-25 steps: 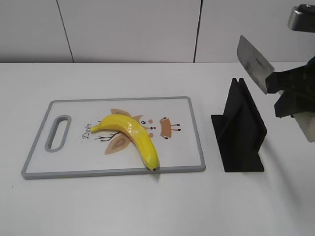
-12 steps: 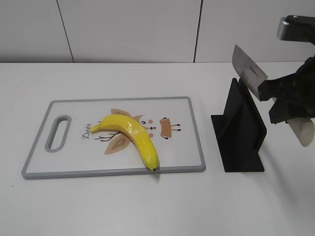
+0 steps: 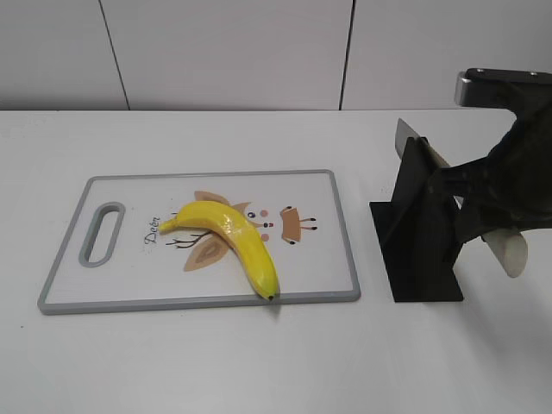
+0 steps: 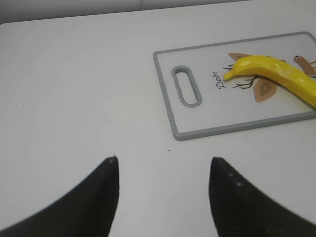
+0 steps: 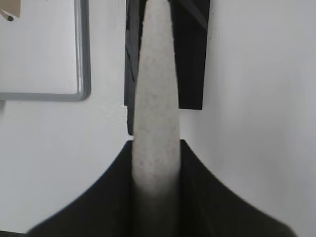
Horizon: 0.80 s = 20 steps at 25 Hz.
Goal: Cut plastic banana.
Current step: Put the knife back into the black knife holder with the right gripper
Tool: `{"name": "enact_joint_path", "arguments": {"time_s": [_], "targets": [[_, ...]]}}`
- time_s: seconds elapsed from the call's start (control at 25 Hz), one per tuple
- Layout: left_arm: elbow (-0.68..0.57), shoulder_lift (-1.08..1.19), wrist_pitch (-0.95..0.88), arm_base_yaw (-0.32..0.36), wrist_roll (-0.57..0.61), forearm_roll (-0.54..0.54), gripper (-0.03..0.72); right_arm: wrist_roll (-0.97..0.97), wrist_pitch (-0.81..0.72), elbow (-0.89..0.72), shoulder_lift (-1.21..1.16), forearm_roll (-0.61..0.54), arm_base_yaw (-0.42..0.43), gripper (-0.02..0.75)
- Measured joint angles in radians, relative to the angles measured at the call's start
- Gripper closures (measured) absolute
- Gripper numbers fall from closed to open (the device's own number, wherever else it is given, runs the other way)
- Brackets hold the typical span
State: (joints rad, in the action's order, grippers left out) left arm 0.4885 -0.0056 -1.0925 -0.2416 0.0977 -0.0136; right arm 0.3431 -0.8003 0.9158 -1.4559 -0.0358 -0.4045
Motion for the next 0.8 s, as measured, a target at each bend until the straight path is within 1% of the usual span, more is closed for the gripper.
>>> {"name": "enact_joint_path", "arguments": {"time_s": [0.24, 0.32, 0.36, 0.52, 0.56, 0.64, 0.8], "targets": [[0.000, 0.000, 0.003, 0.000, 0.000, 0.000, 0.154, 0.000, -0.014, 0.000, -0.003, -0.004, 0.000, 0.570], [0.000, 0.000, 0.003, 0.000, 0.000, 0.000, 0.155, 0.000, -0.015, 0.000, -0.003, -0.005, 0.000, 0.552], [0.000, 0.000, 0.003, 0.000, 0.000, 0.000, 0.155, 0.000, -0.021, 0.000, -0.003, -0.005, 0.000, 0.501], [0.000, 0.000, 0.003, 0.000, 0.000, 0.000, 0.157, -0.016, -0.028, 0.000, -0.003, -0.005, 0.000, 0.196], [0.000, 0.000, 0.003, 0.000, 0.000, 0.000, 0.158, -0.020, -0.028, 0.000, -0.003, -0.005, 0.000, 0.139], [0.000, 0.000, 0.004, 0.000, 0.000, 0.000, 0.157, -0.027, -0.028, 0.000, 0.002, -0.005, 0.000, 0.095], [0.000, 0.000, 0.004, 0.000, 0.000, 0.000, 0.157, -0.062, -0.010, 0.000, 0.057, -0.005, 0.000, 0.090]]}}
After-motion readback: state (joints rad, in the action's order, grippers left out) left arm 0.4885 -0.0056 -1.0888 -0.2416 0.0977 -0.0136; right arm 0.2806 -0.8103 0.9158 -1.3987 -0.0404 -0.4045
